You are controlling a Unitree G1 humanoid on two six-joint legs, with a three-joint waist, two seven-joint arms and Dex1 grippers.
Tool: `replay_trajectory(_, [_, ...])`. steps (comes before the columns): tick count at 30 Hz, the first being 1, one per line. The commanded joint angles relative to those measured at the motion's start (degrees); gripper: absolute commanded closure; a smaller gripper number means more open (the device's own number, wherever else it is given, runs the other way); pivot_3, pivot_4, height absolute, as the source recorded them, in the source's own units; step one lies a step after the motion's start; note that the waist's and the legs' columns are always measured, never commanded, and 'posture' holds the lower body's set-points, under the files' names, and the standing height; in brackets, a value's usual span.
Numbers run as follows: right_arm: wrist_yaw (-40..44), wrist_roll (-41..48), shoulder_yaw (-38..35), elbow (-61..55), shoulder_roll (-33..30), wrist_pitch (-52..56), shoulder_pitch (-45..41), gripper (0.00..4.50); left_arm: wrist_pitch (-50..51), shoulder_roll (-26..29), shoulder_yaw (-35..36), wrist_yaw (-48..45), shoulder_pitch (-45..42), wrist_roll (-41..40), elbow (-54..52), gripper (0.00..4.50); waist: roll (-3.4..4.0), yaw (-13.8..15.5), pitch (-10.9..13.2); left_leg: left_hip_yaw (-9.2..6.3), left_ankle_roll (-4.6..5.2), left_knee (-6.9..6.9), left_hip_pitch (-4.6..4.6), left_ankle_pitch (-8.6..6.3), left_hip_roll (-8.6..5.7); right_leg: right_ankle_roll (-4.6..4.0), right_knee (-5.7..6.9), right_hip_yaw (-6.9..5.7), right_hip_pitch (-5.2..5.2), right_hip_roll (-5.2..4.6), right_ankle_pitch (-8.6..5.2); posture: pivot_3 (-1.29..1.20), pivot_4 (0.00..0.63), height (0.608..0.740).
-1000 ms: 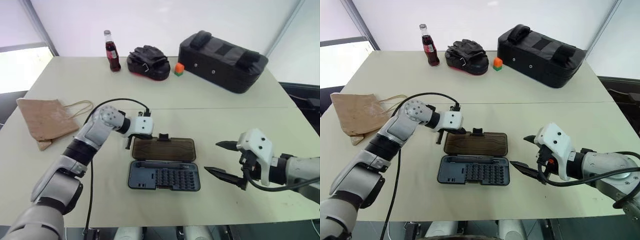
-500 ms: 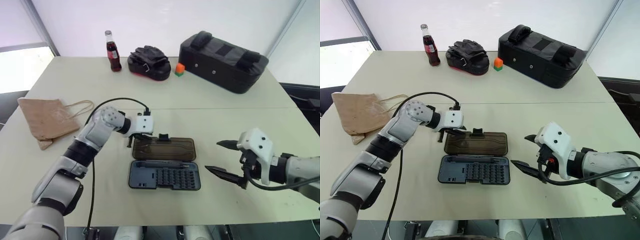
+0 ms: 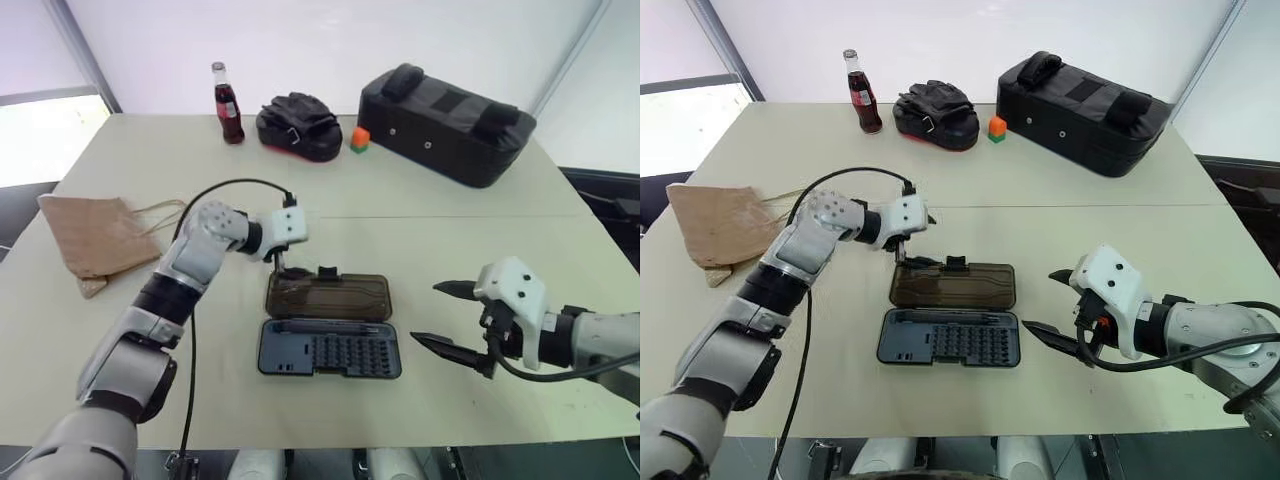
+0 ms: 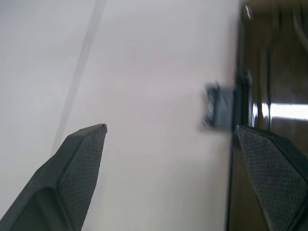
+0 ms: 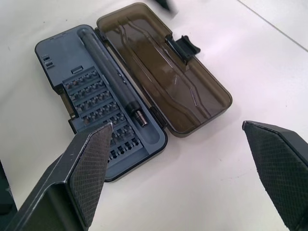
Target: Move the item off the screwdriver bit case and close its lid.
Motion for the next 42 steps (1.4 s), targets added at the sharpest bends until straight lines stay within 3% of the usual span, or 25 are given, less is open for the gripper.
replay_trajectory(1, [0.26,0.96,-1.37,0.52,0.16,-0.95,-2.71,0.0,8.39,0.79,5.33,-2.7,-2.31,-7.39,-4.41,0.05,0.0,-0.23,0.0,0.0,0.0,0.0,0.02,0.0,0.0,0.0,0.02,0.01,0.0,0.0,0.0,0.0,0.15,0.74])
replay_trajectory(4, [0.12,0.39,-0.79,3.11,0.23,-1.74,-6.74,0.0,17.03,3.51,10.42,-4.37,-0.24,-14.31,-10.37,0.05,0.02,-0.73,0.0,0.0,0.0,-0.01,0.1,0.0,0.03,0.0,0.09,0.02,0.0,0.02,0.0,0.0,0.15,0.74])
replay_trajectory(7, [-0.23,-3.97,2.55,6.8,0.11,-3.77,-10.27,0.0,23.45,7.42,13.03,-5.08,4.94,-19.75,-19.74,0.88,0.02,-1.56,0.0,-0.03,0.0,-0.03,0.14,0.0,0.09,-0.01,0.12,0.03,0.0,0.04,-0.01,0.0,0.15,0.74])
replay_trajectory(11, [-0.12,-9.99,9.17,12.21,0.85,-6.98,-15.87,0.0,32.04,13.63,13.93,-6.44,13.27,-27.17,-33.2,2.97,0.06,-1.66,0.03,0.06,-0.01,-0.08,0.24,0.01,0.12,-0.02,0.14,0.12,0.01,0.03,-0.02,0.0,0.15,0.74])
replay_trajectory(14, [2.63,-12.53,14.57,15.58,1.62,-8.78,-21.1,0.0,30.82,19.35,12.77,-8.6,20.44,-28.81,-40.24,4.44,0.07,-1.3,0.03,0.04,-0.03,-0.06,0.21,0.02,0.1,-0.03,0.13,0.11,0.02,0.01,-0.02,0.0,0.15,0.74])
replay_trajectory(19, [5.51,-21.13,24.6,24.15,4.4,-13.37,-31.42,0.0,23.32,27.83,9.76,-11.54,29.26,-26.57,-45.9,4.44,0.13,-1.46,0.07,0.13,-0.04,-0.06,0.23,0.02,0.08,-0.2,0.08,0.12,0.02,-0.06,-0.11,0.0,0.15,0.74])
replay_trajectory(26, [9.43,-30.57,34.84,33.51,8.63,-15.12,-37.12,0.0,13.92,29.79,5.58,-9.72,34.37,-21.69,-46.74,4.44,0.15,-1.21,0.09,0.16,-0.05,-0.07,0.19,0.03,0.05,-0.23,0.06,0.12,0.02,-0.06,-0.12,0.0,0.15,0.74])
replay_trajectory(42, [17.91,-35.79,37.98,40.26,13.9,-15.67,-41.75,0.0,-2.92,27.94,-6.95,-6.28,35.87,-4.48,-39.64,4.44,0.23,-1.33,0.08,0.2,-0.05,-0.08,0.43,0.02,0.04,-0.12,0.07,0.12,0.2,-0.07,-0.06,0.0,0.15,0.74])
